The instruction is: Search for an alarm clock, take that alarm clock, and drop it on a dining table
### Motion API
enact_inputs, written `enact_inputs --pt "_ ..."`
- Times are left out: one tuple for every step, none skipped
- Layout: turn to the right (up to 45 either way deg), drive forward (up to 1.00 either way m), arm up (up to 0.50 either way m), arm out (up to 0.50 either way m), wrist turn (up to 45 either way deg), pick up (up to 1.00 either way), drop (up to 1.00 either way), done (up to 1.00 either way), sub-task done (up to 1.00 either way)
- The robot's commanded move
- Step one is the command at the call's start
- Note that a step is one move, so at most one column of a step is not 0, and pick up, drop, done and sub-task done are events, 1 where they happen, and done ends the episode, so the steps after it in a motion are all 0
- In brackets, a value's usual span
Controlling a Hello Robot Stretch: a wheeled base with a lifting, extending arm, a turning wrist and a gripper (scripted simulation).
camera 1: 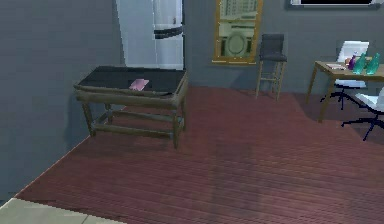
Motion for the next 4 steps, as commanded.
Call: enact_inputs --pt "0.0 0.0 0.0 0.0 -45.0 0.0 0.0 0.0 0.0" --pt "0.0 0.0 0.0 0.0 -45.0 0.0 0.0 0.0 0.0" --pt "0.0 0.0 0.0 0.0 -15.0 0.0 0.0 0.0 0.0" --pt "0.0 0.0 0.0 -0.48 0.0 0.0 0.0 0.0 0.0"
